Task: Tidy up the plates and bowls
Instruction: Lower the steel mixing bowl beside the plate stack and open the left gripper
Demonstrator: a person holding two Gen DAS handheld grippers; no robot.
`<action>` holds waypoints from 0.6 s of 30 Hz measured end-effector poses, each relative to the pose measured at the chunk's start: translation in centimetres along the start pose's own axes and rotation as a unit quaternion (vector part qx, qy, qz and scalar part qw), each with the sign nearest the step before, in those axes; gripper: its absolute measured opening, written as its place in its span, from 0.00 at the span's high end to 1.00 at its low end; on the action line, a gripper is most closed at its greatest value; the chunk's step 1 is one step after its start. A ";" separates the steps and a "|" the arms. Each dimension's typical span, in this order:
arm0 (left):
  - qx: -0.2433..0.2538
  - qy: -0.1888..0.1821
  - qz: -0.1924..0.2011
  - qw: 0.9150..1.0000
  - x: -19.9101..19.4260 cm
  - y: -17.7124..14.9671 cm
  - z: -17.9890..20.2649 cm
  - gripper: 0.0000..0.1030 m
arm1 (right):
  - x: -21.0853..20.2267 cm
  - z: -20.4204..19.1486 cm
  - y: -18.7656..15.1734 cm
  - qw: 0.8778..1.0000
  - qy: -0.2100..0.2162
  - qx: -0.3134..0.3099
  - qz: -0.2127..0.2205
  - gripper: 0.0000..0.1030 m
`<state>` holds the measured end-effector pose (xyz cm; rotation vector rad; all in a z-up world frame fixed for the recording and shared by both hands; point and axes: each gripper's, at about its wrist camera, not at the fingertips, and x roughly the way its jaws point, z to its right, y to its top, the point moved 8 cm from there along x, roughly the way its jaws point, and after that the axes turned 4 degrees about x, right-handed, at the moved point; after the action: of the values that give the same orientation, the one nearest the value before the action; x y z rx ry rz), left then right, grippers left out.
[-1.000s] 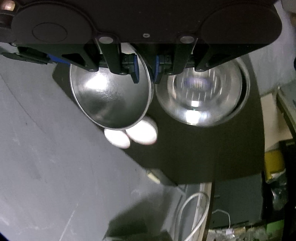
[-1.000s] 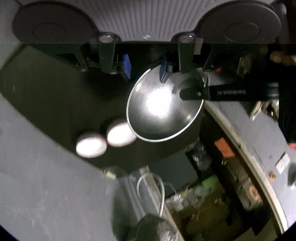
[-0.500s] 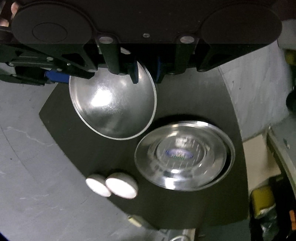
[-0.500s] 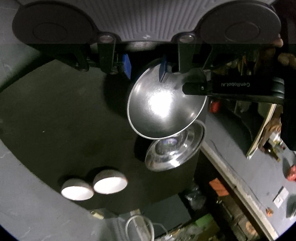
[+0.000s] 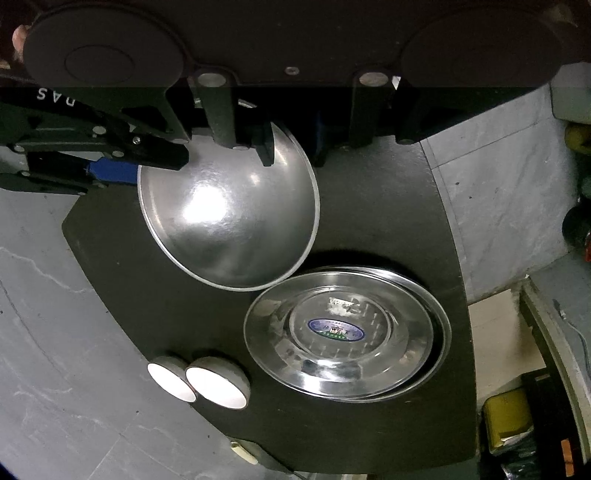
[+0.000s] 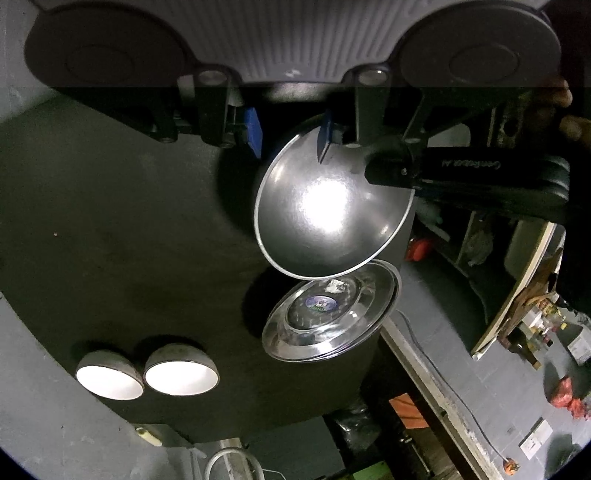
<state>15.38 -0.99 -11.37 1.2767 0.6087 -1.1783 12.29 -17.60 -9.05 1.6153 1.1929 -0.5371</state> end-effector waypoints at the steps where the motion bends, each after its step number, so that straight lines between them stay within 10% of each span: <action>1: 0.000 0.002 0.001 1.000 -0.1 -0.1 -0.1 0.67 | 0.1 0.0 0.3 1.000 0.000 0.000 0.002 0.58; 11: 0.002 0.019 0.054 0.998 -4.2 0.0 -2.0 0.29 | -2.1 -0.1 1.4 0.998 -0.031 -0.001 0.053 0.23; 15: 0.005 0.031 0.117 0.993 -7.0 0.9 -2.6 0.01 | -3.6 -0.4 2.2 0.995 -0.050 0.000 0.086 0.09; 18: 0.019 0.042 0.180 0.982 -9.1 1.9 -2.4 0.01 | -4.4 -0.8 2.4 0.992 -0.069 -0.008 0.108 0.00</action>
<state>14.61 3.99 -3.18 1.4057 0.3954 -0.8416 12.45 -18.75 -4.10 1.6424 0.9045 -0.4898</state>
